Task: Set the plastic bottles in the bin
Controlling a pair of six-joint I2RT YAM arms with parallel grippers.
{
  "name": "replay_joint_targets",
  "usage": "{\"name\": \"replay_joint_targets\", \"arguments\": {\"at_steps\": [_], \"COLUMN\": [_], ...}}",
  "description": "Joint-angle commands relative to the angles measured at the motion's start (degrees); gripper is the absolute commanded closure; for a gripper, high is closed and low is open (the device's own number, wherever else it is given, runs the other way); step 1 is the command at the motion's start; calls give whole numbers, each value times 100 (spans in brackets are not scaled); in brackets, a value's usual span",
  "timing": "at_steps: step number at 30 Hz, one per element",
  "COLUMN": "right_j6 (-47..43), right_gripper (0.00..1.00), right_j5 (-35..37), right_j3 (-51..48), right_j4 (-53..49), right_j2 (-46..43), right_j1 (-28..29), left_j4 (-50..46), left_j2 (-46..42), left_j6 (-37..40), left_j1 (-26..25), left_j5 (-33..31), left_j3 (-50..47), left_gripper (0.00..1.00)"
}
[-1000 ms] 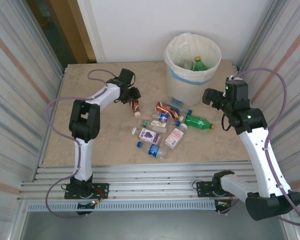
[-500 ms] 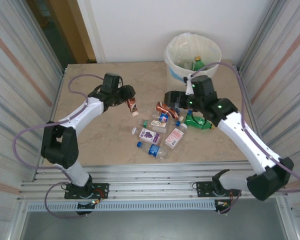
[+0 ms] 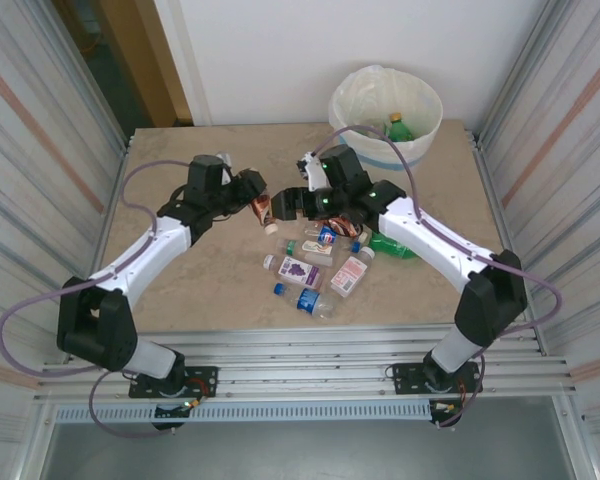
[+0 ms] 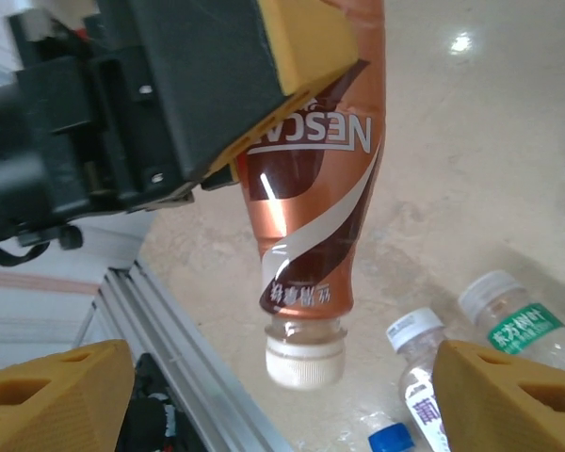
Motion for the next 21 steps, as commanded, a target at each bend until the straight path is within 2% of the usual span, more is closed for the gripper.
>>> {"name": "replay_joint_targets", "arguments": {"at_steps": [1, 15, 21], "right_j6": [50, -22, -20], "right_gripper": [22, 43, 59], "right_j5": [-449, -993, -995], "right_j3": [311, 826, 872], "right_j4": [90, 51, 19], "right_j2": [271, 977, 1029], "right_j1": [62, 279, 307], "left_j4": [239, 536, 573], "left_j2": [-356, -741, -761], "left_j6": [-210, -481, -517], "left_j1": [22, 21, 23], "left_j5": [128, 416, 424], "left_j3": [-177, -374, -385], "left_gripper": [67, 68, 68]}}
